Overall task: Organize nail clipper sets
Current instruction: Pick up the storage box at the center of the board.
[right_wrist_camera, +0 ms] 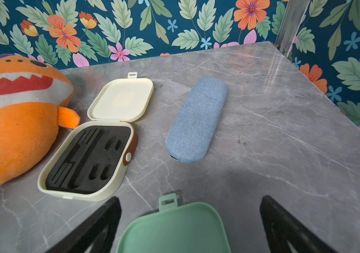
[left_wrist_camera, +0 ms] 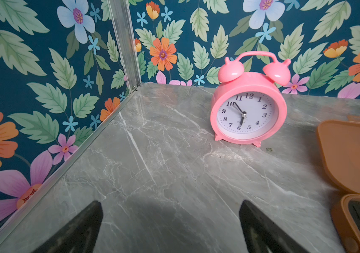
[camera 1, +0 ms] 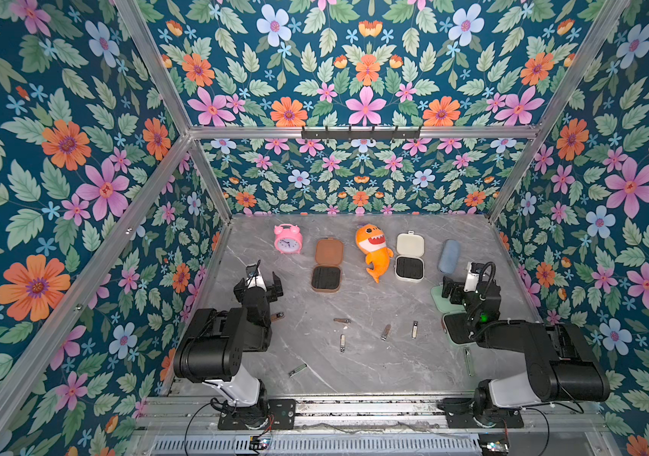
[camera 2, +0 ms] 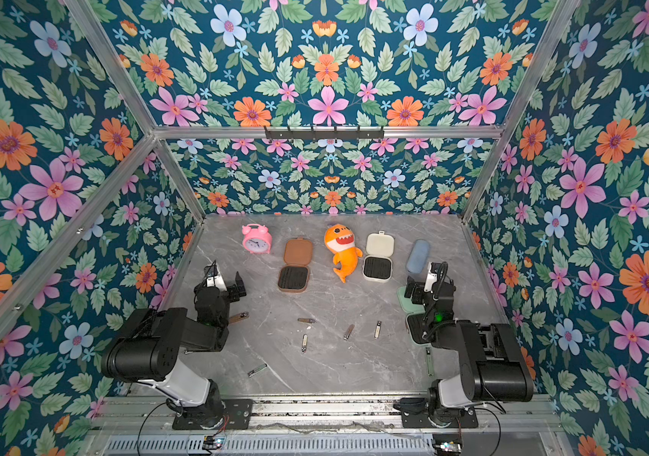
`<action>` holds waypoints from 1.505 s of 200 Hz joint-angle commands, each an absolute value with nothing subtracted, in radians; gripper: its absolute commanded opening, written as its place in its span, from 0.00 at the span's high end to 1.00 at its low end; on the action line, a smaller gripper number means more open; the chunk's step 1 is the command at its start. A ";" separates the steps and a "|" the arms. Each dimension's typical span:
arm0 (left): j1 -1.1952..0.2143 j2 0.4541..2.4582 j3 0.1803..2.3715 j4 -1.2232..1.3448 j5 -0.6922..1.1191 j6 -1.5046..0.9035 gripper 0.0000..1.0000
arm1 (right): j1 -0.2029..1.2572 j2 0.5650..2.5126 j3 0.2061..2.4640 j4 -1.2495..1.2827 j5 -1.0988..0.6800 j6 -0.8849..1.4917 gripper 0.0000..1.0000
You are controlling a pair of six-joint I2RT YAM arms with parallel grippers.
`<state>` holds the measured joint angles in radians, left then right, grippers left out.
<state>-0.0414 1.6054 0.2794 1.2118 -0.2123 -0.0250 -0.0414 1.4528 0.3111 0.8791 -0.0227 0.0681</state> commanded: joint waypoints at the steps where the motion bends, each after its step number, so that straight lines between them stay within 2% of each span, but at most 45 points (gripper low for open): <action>1: -0.041 1.603 0.283 1.229 -0.214 -0.026 0.00 | -0.041 1.453 0.311 0.907 -0.029 0.056 0.01; 77: -0.042 1.586 0.283 1.239 -0.227 -0.017 0.00 | -0.040 1.415 0.309 0.890 -0.021 0.060 0.01; 105: -0.043 1.390 0.356 0.938 -0.267 -0.037 0.00 | -0.041 1.165 0.339 0.633 -0.038 0.061 0.01; 121: -0.043 1.264 0.414 0.741 -0.337 -0.157 0.00 | -0.041 1.017 0.351 0.515 -0.054 0.126 0.01; 139: -0.043 1.164 0.526 0.472 -0.372 -0.289 0.00 | -0.041 0.869 0.367 0.385 -0.009 0.305 0.01; 151: -0.043 1.122 0.594 0.316 -0.369 -0.366 0.00 | -0.041 0.770 0.411 0.190 0.061 0.435 0.00; 162: -0.042 1.085 0.641 0.196 -0.320 -0.420 0.00 | -0.041 0.685 0.464 0.012 0.085 0.525 0.00; 177: -0.042 1.046 0.689 0.056 -0.197 -0.476 0.01 | -0.041 0.588 0.501 -0.104 -0.036 0.523 0.01; 197: -0.041 1.011 0.713 -0.070 0.014 -0.521 0.10 | -0.041 0.532 0.573 -0.286 -0.147 0.547 0.01; 231: -0.046 0.930 0.630 -0.157 0.300 -0.648 0.19 | -0.041 0.592 0.727 -0.582 -0.273 0.521 0.01; 260: -0.107 0.825 0.481 -0.096 0.389 -0.776 0.21 | -0.027 0.684 0.775 -0.667 -0.354 0.528 0.01; 272: -0.146 0.805 0.457 -0.098 0.392 -0.790 0.21 | 0.012 0.744 0.787 -0.690 -0.344 0.532 0.09; 288: -0.201 0.806 0.447 -0.124 0.365 -0.790 0.22 | 0.114 0.844 0.812 -0.711 -0.292 0.534 0.30; 301: -0.241 0.832 0.445 -0.131 0.352 -0.793 0.23 | 0.218 0.937 0.842 -0.729 -0.225 0.552 0.36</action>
